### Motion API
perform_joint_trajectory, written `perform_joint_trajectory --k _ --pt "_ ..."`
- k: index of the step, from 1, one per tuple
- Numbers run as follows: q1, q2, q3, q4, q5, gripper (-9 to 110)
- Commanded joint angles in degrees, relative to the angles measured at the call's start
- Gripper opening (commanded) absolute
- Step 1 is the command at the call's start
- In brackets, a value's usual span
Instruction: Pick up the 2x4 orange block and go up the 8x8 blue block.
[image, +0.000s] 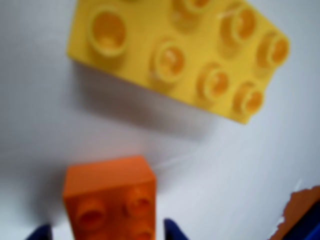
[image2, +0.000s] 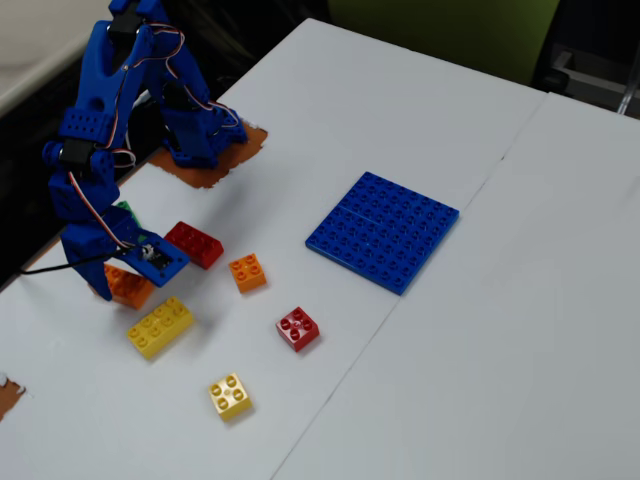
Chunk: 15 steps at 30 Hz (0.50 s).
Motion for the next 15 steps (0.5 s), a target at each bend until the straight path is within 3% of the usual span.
perform_joint_trajectory --k 1,15 --pt "-0.7 0.0 -1.8 -1.1 0.7 25" --pt "0.4 -2.0 -1.8 -1.6 -1.1 20"
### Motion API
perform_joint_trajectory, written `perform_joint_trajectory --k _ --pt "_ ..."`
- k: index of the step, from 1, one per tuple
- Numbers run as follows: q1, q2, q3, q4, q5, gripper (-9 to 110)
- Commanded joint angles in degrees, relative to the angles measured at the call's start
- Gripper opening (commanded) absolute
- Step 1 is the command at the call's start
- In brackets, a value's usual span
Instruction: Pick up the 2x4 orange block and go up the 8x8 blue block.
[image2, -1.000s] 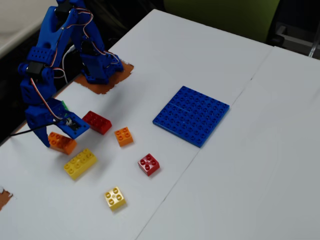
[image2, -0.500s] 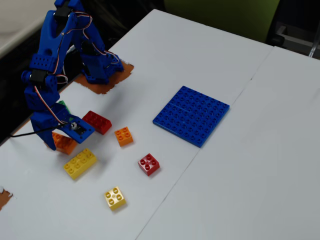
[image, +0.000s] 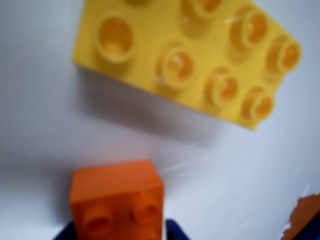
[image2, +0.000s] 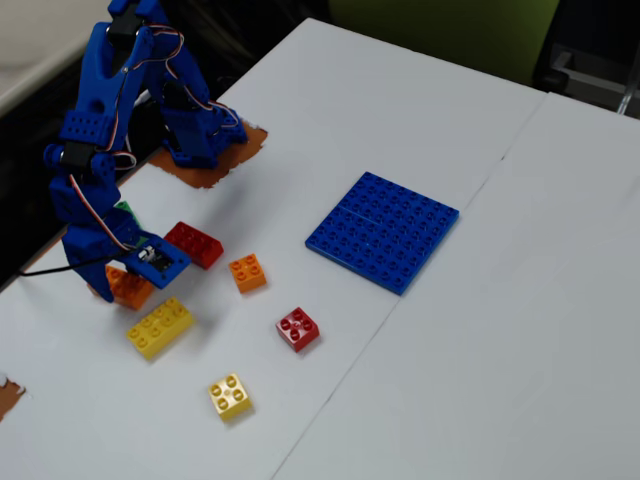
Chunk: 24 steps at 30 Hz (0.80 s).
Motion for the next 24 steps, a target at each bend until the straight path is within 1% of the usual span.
perform_joint_trajectory --k 1,4,8,10,19,24 --pt "0.6 -0.4 -1.8 -1.2 -1.3 20" --pt "0.9 -0.8 -1.8 -1.3 -1.5 17" --pt "1.0 -1.1 -1.7 -1.3 -1.6 5" --pt "1.2 -1.2 -1.7 -1.3 -1.9 1" --pt "1.0 1.4 -1.7 -0.6 -1.0 0" --pt "-0.3 8.0 -1.8 4.8 2.5 0"
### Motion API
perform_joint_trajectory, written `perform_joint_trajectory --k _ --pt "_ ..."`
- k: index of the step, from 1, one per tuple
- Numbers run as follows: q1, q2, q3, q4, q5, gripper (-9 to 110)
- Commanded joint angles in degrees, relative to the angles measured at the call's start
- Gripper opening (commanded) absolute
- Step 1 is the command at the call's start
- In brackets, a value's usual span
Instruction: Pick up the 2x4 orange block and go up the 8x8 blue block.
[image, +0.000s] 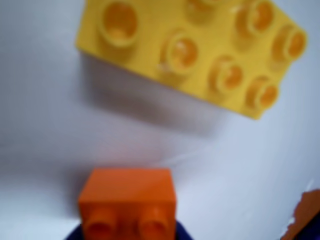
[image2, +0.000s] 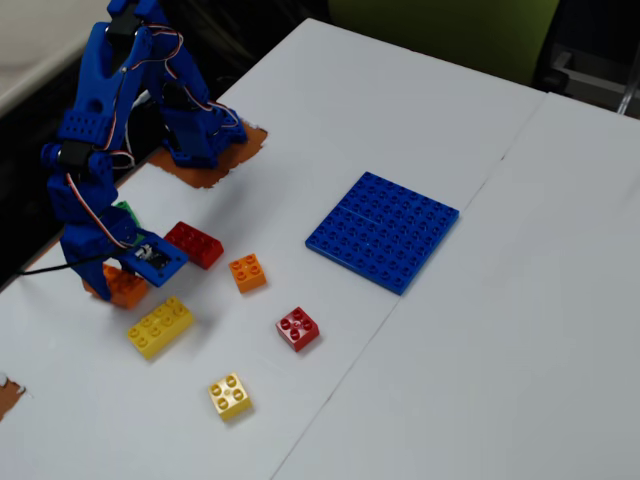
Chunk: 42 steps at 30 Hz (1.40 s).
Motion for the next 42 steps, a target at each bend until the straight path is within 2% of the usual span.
perform_joint_trajectory --k 1,6,15,30,42 --pt "-1.7 6.9 -1.5 4.4 3.0 0" --pt "-4.0 13.7 -1.5 11.2 6.9 0" --pt "-14.9 23.7 -1.5 18.6 24.6 0" --pt "-36.7 33.6 -1.6 21.5 49.3 0" --pt "-53.1 34.4 -1.6 20.4 62.2 0"
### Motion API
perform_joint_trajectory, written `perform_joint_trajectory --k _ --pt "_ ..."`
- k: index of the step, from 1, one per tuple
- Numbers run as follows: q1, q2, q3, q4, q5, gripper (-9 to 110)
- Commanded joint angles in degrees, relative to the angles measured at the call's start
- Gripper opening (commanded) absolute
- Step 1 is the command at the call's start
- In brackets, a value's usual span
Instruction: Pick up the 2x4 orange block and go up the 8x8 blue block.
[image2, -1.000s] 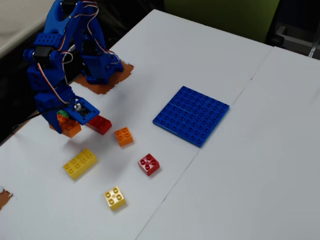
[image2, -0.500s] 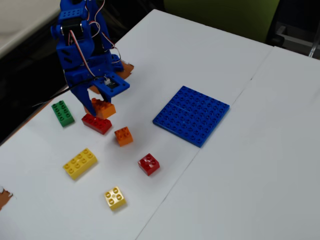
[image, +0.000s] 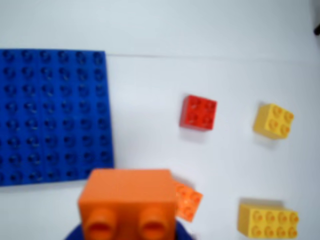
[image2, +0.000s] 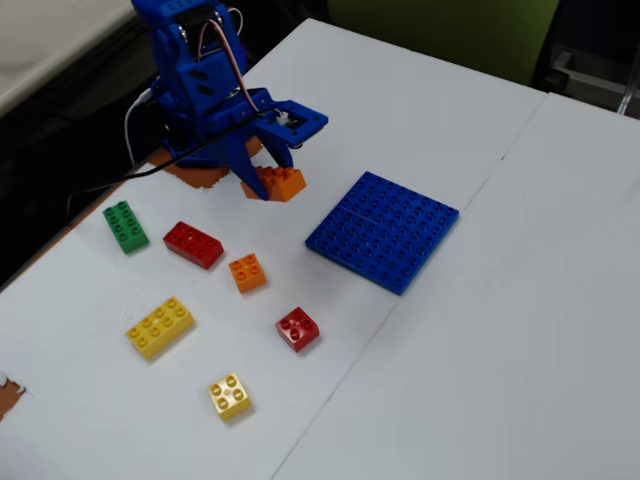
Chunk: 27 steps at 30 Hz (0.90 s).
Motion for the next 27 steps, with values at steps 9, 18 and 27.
perform_joint_trajectory --k 9,18,27 --pt "-11.3 -0.6 -1.7 -3.3 9.5 0" --pt "-13.4 -15.9 -17.9 4.5 13.2 0" --pt "-14.5 -28.5 -31.8 10.6 16.4 0"
